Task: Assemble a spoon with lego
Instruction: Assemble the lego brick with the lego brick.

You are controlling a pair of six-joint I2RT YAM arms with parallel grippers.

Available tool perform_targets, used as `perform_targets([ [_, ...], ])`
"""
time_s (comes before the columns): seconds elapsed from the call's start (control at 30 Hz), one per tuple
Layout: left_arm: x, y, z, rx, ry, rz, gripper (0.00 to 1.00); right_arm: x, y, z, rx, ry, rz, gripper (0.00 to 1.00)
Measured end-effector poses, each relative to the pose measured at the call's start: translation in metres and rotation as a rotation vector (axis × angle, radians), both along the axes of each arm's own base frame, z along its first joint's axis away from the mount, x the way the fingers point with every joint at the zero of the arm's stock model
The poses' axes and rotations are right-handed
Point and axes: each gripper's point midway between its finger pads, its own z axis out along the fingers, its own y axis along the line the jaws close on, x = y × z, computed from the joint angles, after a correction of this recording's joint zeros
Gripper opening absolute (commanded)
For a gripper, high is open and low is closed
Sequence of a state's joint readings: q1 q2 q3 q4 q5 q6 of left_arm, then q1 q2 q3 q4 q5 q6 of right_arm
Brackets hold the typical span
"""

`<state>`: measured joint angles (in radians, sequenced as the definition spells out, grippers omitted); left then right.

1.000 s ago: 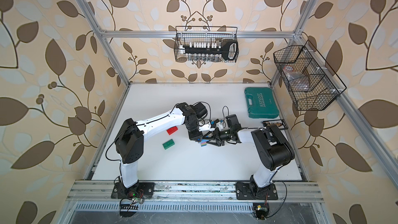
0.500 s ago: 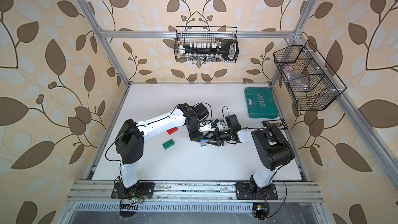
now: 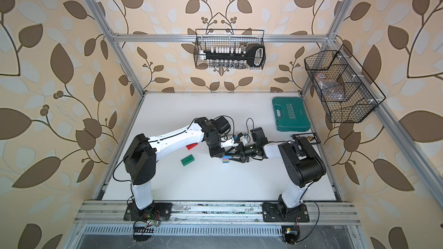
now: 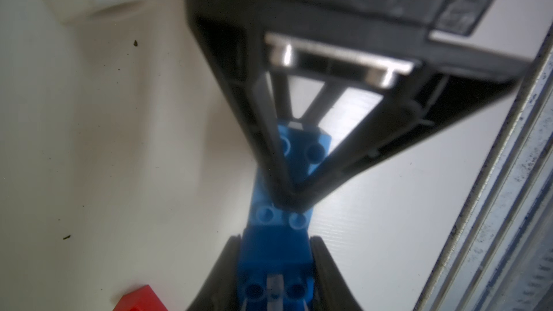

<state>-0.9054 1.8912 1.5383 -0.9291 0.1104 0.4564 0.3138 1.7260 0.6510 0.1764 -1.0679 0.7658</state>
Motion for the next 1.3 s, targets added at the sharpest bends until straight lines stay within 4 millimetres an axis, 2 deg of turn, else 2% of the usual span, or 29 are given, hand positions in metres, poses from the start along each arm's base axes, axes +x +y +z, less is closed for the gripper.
perform_targets([
  [0.53, -0.0037, 0.0007, -0.0006, -0.004, -0.007, -0.126, 0.00, -0.0014, 0.0003, 0.0001, -0.001, 0.004, 0.013, 0.47],
  [1.3, -0.0041, 0.0002, -0.0027, 0.028, 0.045, -0.127, 0.00, -0.0025, 0.0002, 0.0011, 0.011, 0.015, 0.023, 0.45],
])
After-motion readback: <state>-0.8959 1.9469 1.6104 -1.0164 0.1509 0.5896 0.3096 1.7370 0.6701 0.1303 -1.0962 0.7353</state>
